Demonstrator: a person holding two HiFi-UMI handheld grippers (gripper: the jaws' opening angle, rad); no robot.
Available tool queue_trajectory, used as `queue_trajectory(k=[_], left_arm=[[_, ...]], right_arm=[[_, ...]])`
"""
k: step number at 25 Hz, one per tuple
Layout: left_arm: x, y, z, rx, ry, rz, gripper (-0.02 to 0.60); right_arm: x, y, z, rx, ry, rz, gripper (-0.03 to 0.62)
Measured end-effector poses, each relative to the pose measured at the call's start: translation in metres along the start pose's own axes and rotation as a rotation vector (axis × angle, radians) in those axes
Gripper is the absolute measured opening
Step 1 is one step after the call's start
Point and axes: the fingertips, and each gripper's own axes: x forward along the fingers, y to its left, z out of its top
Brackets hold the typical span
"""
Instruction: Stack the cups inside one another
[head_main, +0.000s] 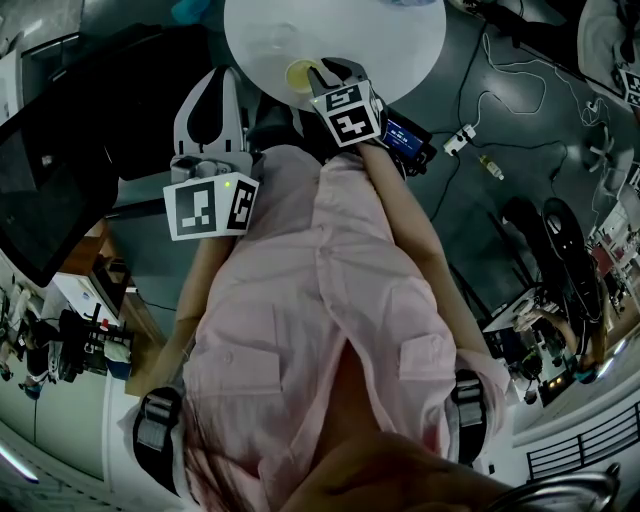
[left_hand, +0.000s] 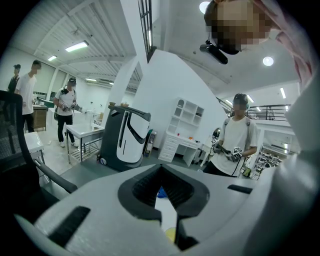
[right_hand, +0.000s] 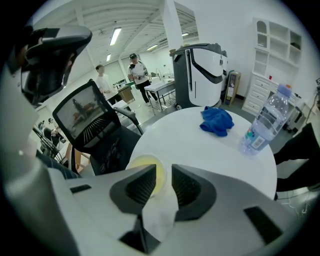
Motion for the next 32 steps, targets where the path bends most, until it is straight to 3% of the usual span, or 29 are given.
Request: queue_trajectory(k=[10,16,32], left_arm=[[0.008,-0.006,0.005,0.002,-0.006,-0.016,0.015],[0.013,-0.009,0.003,0.007,-0.009,-0.022,0.015],[0.010,-0.019,0.008,0.028,-0.047,-0.037,0.015]], right_arm=[[-0.017,-0.015,0.019,0.073,-0.098,-0.035,0.089],[-0.038,-0.031,0.033,0.108,-0.183,-0.078,0.046],[-0.123,-0.069,0.064,0.180,-0.456,-0.237,0.034]])
